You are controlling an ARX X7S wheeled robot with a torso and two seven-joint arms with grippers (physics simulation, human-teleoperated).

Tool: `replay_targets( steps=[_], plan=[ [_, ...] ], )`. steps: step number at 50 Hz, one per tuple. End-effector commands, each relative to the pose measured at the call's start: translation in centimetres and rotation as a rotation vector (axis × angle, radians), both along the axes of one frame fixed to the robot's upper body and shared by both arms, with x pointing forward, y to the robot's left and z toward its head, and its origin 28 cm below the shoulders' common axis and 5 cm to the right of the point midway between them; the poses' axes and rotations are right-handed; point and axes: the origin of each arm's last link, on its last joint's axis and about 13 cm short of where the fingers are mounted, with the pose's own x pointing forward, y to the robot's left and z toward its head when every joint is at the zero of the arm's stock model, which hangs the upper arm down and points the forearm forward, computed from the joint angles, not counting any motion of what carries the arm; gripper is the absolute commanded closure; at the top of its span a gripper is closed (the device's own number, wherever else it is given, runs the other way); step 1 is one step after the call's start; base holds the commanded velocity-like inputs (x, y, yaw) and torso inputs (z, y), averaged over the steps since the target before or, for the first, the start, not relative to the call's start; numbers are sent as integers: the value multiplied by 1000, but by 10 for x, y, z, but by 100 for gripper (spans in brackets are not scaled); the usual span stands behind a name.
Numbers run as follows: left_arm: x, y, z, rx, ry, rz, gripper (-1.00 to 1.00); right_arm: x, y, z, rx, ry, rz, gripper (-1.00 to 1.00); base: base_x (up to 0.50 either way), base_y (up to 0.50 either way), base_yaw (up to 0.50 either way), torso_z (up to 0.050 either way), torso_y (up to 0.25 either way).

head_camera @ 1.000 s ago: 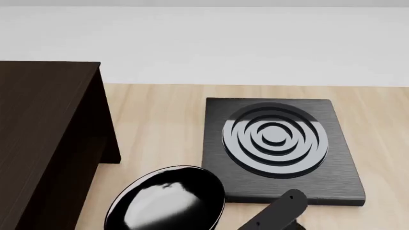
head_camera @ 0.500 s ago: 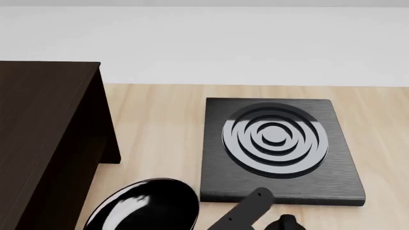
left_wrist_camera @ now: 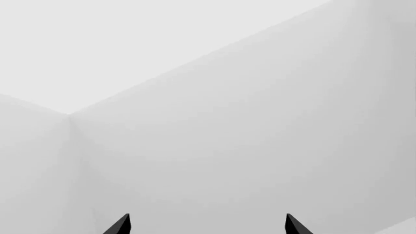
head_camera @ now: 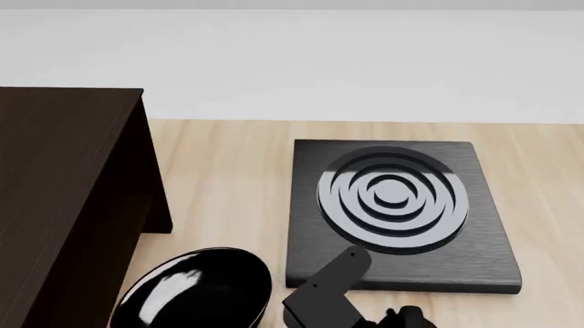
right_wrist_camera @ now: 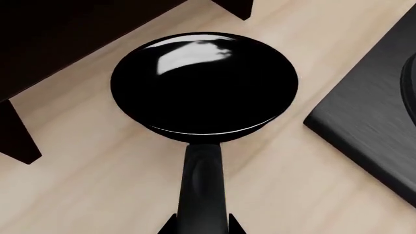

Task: Put the frying pan under the cabinet shelf.

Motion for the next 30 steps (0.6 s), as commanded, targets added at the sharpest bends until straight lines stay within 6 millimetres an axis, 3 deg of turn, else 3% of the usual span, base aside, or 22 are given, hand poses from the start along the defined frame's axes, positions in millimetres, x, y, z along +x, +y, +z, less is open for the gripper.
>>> replay_targets(
  steps=[1, 30],
  plan=[
    [-2, 0, 1, 1, -2, 1, -100, 23, 10, -4, -27, -25, 30, 100, 0, 0, 3, 0, 0],
    [-6, -1, 3, 5, -13, -7, -100, 35, 42, -23, -56, 58, 158, 100, 0, 1, 2, 0, 0]
  ],
)
